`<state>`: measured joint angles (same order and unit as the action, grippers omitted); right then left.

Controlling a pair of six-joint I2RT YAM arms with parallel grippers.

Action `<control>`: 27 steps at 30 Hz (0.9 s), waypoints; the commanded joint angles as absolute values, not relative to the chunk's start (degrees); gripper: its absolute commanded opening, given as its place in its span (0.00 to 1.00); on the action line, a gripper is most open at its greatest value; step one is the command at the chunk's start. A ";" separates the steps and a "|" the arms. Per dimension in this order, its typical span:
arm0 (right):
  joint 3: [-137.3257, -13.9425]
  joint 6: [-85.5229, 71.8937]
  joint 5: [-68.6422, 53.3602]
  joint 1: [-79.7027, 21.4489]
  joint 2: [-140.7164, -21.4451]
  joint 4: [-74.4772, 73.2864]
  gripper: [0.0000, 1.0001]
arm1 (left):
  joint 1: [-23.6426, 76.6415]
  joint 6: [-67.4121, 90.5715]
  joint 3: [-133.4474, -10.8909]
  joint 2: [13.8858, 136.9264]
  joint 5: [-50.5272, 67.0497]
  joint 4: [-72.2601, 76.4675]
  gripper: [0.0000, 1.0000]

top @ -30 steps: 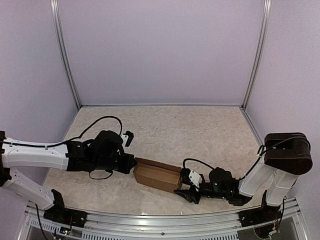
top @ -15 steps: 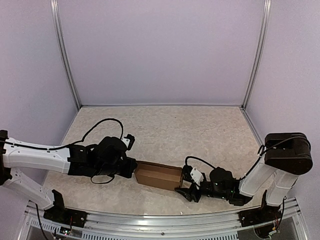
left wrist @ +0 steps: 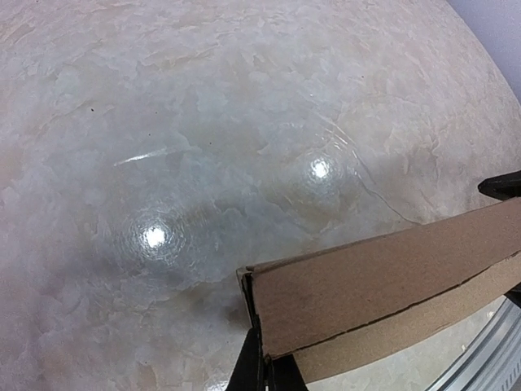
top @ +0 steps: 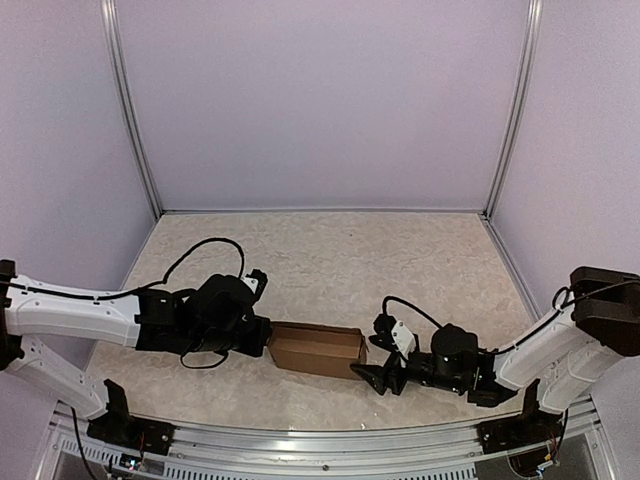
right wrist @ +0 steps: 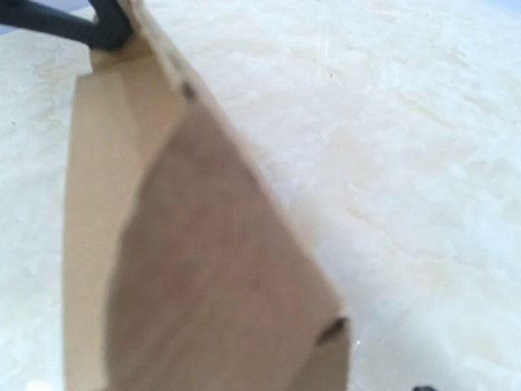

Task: Fold the paper box

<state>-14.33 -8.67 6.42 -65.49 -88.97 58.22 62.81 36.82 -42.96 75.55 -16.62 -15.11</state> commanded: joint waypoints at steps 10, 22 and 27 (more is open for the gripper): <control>-17.03 -10.32 4.09 -65.24 -63.84 24.43 0.78 | 63.73 36.59 -45.22 79.62 -14.55 -25.33 0.00; -29.69 -14.13 1.92 -65.31 -58.98 0.83 0.52 | 63.74 38.66 -48.86 82.80 -14.81 -27.24 0.00; -33.14 -19.58 3.62 -65.48 -61.76 -4.53 0.43 | 63.74 40.73 -49.52 82.88 -14.31 -27.61 0.00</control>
<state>-30.55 -14.50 2.85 -65.49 -59.77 3.92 63.11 38.44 -49.76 80.75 -16.97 -20.56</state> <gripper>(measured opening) 0.451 0.006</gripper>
